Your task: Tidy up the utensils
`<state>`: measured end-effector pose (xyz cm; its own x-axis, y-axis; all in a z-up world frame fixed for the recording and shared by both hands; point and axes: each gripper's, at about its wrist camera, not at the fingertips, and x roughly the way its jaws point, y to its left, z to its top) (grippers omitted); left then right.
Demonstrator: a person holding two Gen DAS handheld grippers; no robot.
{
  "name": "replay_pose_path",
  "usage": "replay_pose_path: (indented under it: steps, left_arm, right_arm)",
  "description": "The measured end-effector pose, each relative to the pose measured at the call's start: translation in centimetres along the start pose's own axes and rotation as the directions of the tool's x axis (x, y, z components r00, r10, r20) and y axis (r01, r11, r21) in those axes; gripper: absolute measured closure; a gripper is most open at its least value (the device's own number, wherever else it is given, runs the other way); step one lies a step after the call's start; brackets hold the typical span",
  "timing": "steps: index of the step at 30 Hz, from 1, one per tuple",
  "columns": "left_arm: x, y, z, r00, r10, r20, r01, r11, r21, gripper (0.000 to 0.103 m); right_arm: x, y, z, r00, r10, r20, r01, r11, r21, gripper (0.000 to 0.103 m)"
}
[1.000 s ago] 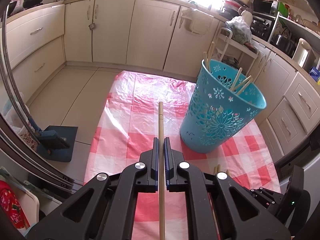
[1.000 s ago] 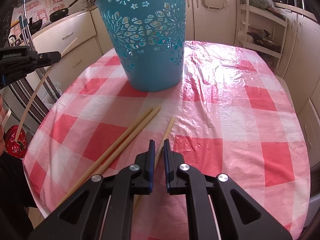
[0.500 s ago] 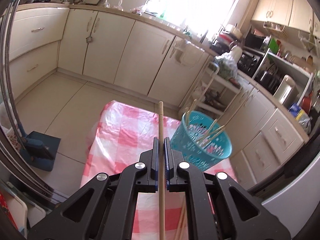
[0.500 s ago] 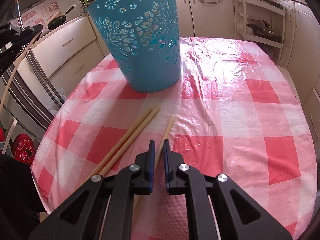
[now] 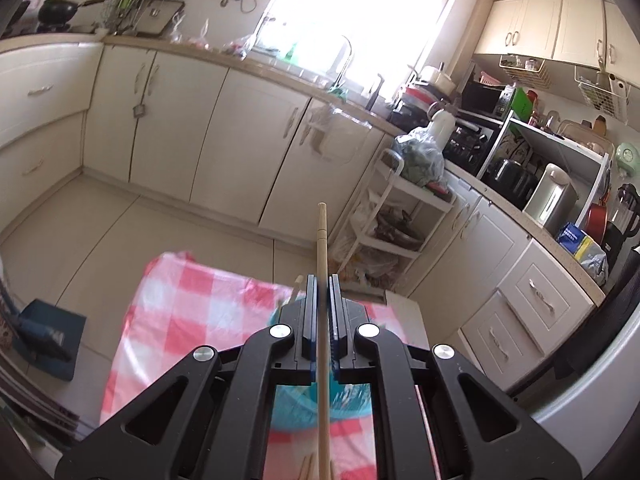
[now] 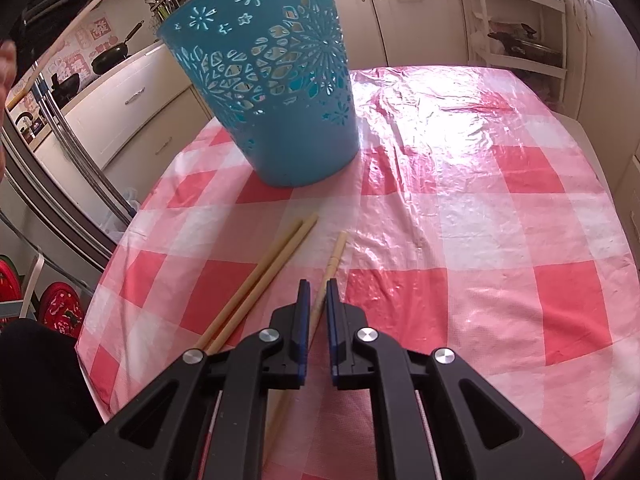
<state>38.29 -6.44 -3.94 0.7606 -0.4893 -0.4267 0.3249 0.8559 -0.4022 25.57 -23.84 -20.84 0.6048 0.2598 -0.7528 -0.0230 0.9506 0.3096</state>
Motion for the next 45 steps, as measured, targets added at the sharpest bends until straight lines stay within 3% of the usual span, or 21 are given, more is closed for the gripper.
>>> replay_pose_path:
  steps: [8, 14, 20, 22, 24, 26, 33, 35, 38, 41, 45]
  left_arm:
    - [5.3, -1.6, 1.9, 0.993, 0.081, 0.088, -0.081, 0.997, 0.007, 0.098]
    - [8.0, -1.1, 0.0, 0.988, 0.147, 0.049, -0.149, 0.988, 0.046, 0.098]
    - [6.8, -1.7, -1.9, 0.985, 0.173, 0.014, -0.174, 0.975, 0.138, 0.096]
    - [5.7, -1.6, -2.0, 0.982, 0.187, -0.002, -0.185, 0.970, 0.157, 0.088]
    - [4.1, -1.3, -2.1, 0.979, 0.204, 0.018, -0.204, 0.964, 0.169, 0.065]
    - [1.8, -0.9, -2.1, 0.973, 0.224, 0.050, -0.230, 0.957, 0.179, 0.055]
    - [-5.2, 3.4, -3.6, 0.950, 0.287, 0.125, -0.302, 0.945, 0.123, 0.031]
    - [-5.4, 5.9, -4.4, 0.945, 0.313, 0.092, -0.320, 0.945, 0.073, 0.031]
    - [-4.3, 9.2, -4.7, 0.939, 0.343, -0.018, -0.343, 0.939, -0.013, 0.031]
    - [-4.6, 10.1, -4.6, 0.928, 0.373, -0.004, -0.373, 0.928, -0.014, 0.031]
    - [-4.8, 9.9, -4.6, 0.928, 0.373, 0.006, -0.373, 0.928, -0.004, 0.030]
  right_arm:
    - [0.1, 0.3, -0.1, 1.000, -0.015, 0.009, 0.015, 0.999, -0.032, 0.095]
    - [0.3, 0.4, 0.0, 1.000, -0.019, 0.012, 0.020, 0.999, -0.039, 0.095]
    - [0.3, 0.5, 0.0, 1.000, -0.023, 0.013, 0.023, 0.999, -0.041, 0.095]
    - [0.3, 0.5, 0.1, 1.000, -0.025, 0.014, 0.025, 0.999, -0.041, 0.095]
    - [0.3, 0.5, 0.0, 1.000, -0.025, 0.014, 0.026, 0.999, -0.042, 0.095]
    - [0.3, 0.5, 0.0, 1.000, -0.024, 0.014, 0.024, 0.999, -0.040, 0.095]
    - [0.3, 0.9, 0.0, 0.999, -0.047, 0.020, 0.048, 0.997, -0.067, 0.095]
    - [0.3, 1.0, -0.1, 0.998, -0.054, 0.020, 0.055, 0.996, -0.073, 0.096]
    - [-0.1, 0.9, -0.3, 0.998, -0.062, 0.013, 0.063, 0.996, -0.068, 0.098]
    - [-0.7, 0.5, -0.2, 0.999, -0.033, 0.005, 0.033, 0.999, -0.034, 0.098]
    - [-2.6, 0.8, 0.5, 0.998, 0.043, 0.049, -0.042, 0.999, -0.025, 0.098]
